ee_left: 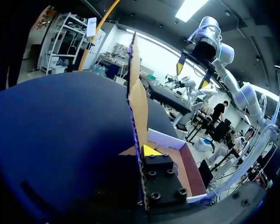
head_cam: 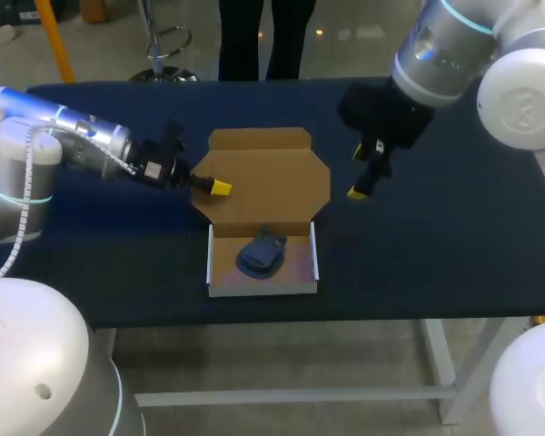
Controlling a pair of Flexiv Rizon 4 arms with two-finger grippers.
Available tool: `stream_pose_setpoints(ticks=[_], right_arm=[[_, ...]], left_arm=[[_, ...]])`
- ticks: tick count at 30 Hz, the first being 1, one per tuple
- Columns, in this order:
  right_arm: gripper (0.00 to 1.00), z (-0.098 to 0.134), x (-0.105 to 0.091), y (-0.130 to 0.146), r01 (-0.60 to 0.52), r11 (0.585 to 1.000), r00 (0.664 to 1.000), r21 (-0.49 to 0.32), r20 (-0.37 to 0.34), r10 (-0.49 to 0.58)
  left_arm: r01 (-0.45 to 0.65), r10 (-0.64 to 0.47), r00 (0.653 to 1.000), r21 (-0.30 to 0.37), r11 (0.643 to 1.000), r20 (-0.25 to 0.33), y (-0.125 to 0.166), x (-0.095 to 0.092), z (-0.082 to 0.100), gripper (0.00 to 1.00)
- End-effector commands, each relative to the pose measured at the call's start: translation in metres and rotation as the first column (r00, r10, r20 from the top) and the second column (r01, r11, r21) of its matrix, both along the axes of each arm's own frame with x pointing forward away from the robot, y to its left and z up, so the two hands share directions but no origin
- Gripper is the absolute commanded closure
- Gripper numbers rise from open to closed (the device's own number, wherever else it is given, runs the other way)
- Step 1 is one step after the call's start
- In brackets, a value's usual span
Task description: Assemble the packaging by folding the flat box into shape, placing the metal phone stand inside, and closing the box properly
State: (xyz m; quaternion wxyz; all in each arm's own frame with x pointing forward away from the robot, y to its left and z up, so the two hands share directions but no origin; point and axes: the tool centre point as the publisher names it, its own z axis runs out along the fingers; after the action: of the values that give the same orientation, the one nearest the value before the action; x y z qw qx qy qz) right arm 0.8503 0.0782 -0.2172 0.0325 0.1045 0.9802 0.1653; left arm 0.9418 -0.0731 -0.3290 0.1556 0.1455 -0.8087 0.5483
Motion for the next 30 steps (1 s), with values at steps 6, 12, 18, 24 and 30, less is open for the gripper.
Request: stream_pose_setpoints(ticks=[6,12,18,24,30], right_arm=[[0.0,0.002,0.0,0.0,-0.002,1.0,1.0,-0.005,-0.006,0.002],[0.0,0.003,-0.001,0.001,-0.004,1.0,1.0,-0.006,-0.005,0.004],[0.0,0.005,-0.002,0.001,-0.005,1.0,1.0,-0.007,0.0,0.005],[0.0,0.008,-0.001,0.003,-0.014,1.0,1.0,-0.012,0.006,0.014],[0.0,0.012,0.004,0.01,-0.035,0.999,0.999,-0.021,0.017,0.035]], left_arm=[[0.037,-0.036,0.999,-0.01,0.999,0.039,0.001,-0.001,0.0,1.0],[0.072,-0.07,0.992,-0.016,0.997,0.101,0.001,-0.007,0.003,1.0],[0.072,-0.07,0.992,-0.016,0.997,0.101,0.001,-0.007,0.003,1.0],[0.072,-0.07,0.992,-0.016,0.997,0.101,0.001,-0.007,0.003,1.0],[0.072,-0.07,0.992,-0.016,0.997,0.101,0.001,-0.007,0.003,1.0]])
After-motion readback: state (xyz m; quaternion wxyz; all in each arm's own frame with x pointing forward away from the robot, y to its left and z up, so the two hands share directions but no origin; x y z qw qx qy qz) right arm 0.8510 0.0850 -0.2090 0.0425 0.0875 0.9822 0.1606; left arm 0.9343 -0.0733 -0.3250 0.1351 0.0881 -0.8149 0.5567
